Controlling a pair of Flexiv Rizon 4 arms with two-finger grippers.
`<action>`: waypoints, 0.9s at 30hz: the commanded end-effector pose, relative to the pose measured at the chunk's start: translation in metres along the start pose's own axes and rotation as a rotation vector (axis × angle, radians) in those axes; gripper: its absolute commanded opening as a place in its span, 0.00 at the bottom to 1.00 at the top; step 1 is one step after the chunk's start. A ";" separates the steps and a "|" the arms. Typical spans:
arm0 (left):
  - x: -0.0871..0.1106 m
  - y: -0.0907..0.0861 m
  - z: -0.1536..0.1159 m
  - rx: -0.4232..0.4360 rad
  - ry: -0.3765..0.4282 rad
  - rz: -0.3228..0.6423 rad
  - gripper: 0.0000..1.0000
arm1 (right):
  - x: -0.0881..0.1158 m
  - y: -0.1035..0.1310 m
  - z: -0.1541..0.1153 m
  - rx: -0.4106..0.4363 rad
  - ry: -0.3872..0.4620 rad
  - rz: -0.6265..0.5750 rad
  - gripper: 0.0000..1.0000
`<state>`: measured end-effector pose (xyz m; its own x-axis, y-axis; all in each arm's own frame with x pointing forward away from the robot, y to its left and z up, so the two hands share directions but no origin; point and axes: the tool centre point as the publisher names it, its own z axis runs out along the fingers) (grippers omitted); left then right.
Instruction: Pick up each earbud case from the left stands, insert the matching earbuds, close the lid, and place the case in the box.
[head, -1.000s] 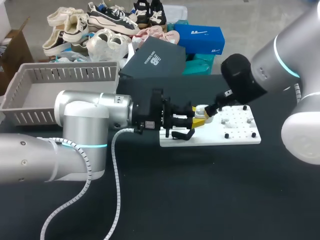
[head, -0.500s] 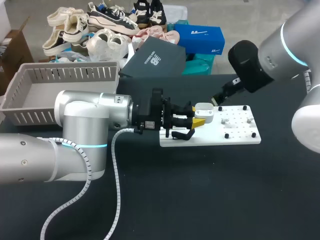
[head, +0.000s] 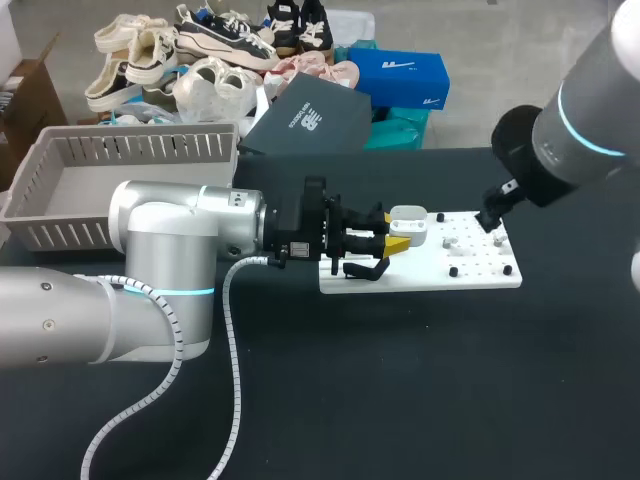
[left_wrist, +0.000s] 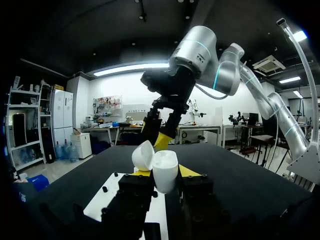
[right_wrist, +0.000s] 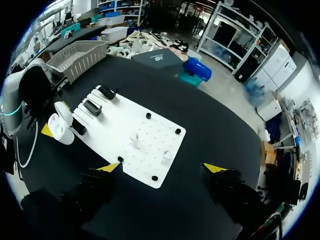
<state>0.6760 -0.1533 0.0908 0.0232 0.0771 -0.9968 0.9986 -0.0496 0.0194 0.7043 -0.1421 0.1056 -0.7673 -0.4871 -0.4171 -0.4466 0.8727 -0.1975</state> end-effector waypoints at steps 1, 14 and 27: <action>0.000 -0.001 0.000 -0.004 -0.002 0.001 0.00 | 0.002 0.002 0.016 0.179 0.028 0.001 1.00; 0.000 -0.001 0.000 -0.004 -0.002 0.001 0.00 | 0.002 0.001 0.049 0.167 0.114 -0.015 0.79; 0.000 -0.001 0.000 -0.004 -0.002 0.001 0.00 | 0.001 -0.006 0.065 0.131 0.152 0.023 0.49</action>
<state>0.6760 -0.1533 0.0908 0.0232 0.0771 -0.9968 0.9986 -0.0495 0.0194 0.7311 -0.1465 0.0497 -0.8388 -0.4583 -0.2940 -0.3699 0.8759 -0.3098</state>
